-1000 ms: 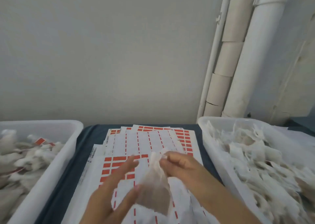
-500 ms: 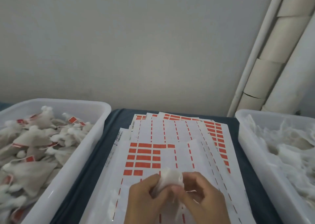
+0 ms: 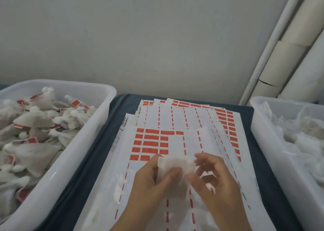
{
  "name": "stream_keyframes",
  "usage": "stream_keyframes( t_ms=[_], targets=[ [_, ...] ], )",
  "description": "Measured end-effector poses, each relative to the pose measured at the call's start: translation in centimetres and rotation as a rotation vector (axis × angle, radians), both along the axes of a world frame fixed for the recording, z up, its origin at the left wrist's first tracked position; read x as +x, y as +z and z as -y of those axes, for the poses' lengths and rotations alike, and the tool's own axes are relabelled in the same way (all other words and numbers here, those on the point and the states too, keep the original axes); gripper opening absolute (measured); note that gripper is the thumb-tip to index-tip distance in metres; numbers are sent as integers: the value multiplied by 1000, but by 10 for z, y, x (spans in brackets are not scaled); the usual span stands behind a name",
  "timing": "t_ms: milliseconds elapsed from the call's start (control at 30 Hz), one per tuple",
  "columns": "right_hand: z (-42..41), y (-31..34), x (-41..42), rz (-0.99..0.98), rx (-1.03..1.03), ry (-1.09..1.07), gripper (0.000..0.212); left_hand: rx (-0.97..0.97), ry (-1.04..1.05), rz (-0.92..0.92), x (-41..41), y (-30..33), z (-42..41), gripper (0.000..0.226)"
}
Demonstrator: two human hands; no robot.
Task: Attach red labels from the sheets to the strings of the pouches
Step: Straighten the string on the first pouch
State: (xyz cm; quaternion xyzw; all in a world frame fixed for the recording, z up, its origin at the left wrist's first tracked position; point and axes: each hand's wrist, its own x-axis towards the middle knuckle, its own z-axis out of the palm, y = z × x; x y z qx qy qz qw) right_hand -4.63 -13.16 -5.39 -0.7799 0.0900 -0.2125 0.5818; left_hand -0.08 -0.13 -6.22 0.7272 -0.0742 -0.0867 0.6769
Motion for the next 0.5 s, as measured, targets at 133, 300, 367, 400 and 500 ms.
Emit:
stream_keyframes(
  t_ms=[133,300,367,400,500],
  targets=[
    [2,-5,-4,48,-88,-94,14,47,-66,62,-4,-3,2,34],
    [5,0,-6,88,-82,-2,9,-22,-114,36,-3,1,0,36],
    [2,-3,-7,130,-232,47,11,-11,-151,82,-4,7,-1,21],
    [1,-5,-7,152,-321,50,11,-8,-146,91,-4,9,-2,16],
    [2,-7,-5,186,-491,-7,10,-31,-118,36,-4,12,-2,11]
  ],
)
